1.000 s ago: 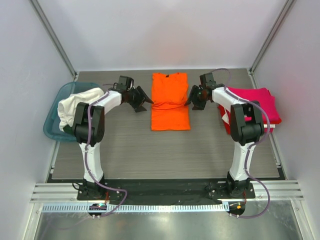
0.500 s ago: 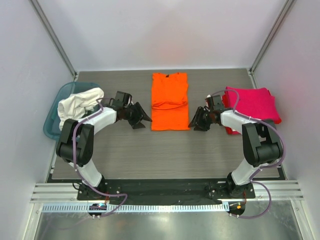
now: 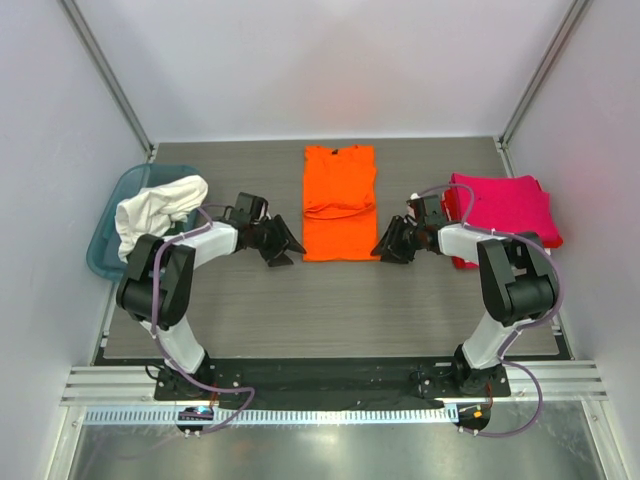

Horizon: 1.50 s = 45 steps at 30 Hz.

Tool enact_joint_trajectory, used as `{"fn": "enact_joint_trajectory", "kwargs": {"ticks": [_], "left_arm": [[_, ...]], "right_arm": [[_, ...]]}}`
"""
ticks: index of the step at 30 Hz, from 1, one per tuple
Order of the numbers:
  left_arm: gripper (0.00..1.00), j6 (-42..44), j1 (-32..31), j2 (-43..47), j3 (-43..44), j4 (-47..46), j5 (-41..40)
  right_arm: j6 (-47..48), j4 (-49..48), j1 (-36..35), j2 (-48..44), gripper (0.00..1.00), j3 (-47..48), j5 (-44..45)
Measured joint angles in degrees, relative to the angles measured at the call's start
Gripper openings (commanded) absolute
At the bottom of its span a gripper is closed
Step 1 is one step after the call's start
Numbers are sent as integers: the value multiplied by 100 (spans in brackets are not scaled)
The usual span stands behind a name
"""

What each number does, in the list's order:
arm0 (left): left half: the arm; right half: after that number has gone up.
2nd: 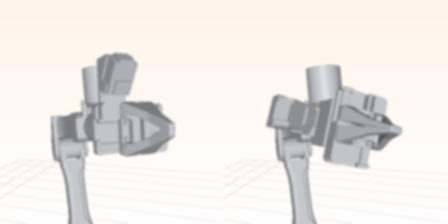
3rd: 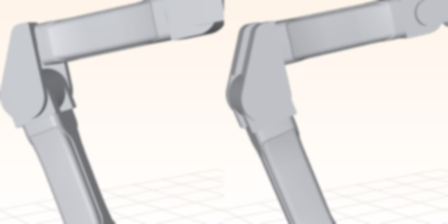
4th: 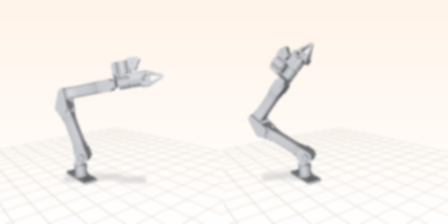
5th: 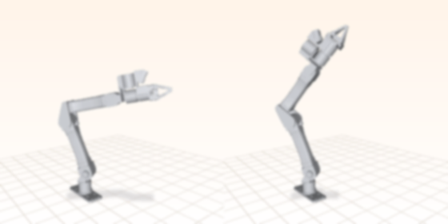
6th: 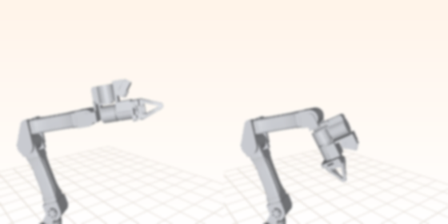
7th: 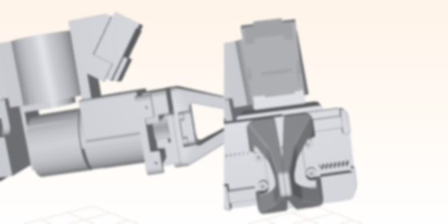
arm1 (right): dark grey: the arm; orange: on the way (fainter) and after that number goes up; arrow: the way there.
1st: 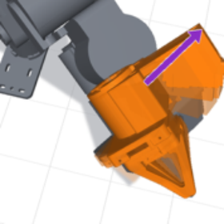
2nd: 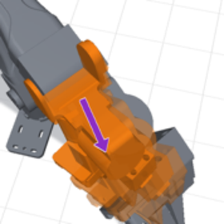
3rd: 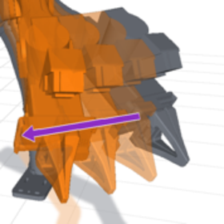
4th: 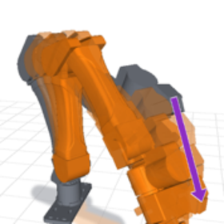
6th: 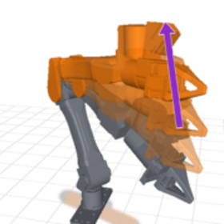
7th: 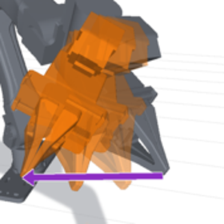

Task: Fold and stack the t-shirts
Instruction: Fold the tshirt

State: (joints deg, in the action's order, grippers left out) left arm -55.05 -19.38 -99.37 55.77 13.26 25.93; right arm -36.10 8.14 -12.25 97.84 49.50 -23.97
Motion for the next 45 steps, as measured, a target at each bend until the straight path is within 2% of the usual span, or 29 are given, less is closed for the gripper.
{"fn": "enact_joint_trajectory", "kwargs": {"ticks": [1, 2, 8, 15, 26, 31, 38, 45], "left_arm": [[51, 0, -9, -44, -22, -35, 0], [50, -2, -20, -83, -42, -63, 0], [49, -22, -83, -223, -142, -188, 0], [47, -136, -125, -343, -177, -485, 26], [23, -380, -195, -660, -155, -1036, 48], [0, -544, -291, -798, -157, -1316, 7], [0, -601, -339, -769, -140, -1333, -85], [0, -396, -315, -216, 380, -321, -308]], "right_arm": [[-7, -35, 0, 31, 22, 0, -13], [-9, -68, 0, 66, 16, 0, -26], [-92, -96, 0, 179, 2, 0, -22], [-109, -129, 0, 179, 1, -24, -37], [-114, -131, 0, 179, 1, -28, -44], [-122, -133, 0, 179, 1, -28, -44], [-129, -15, 0, 164, 1, 22, -39], [-72, 750, 0, -376, 1, 732, 94]]}}
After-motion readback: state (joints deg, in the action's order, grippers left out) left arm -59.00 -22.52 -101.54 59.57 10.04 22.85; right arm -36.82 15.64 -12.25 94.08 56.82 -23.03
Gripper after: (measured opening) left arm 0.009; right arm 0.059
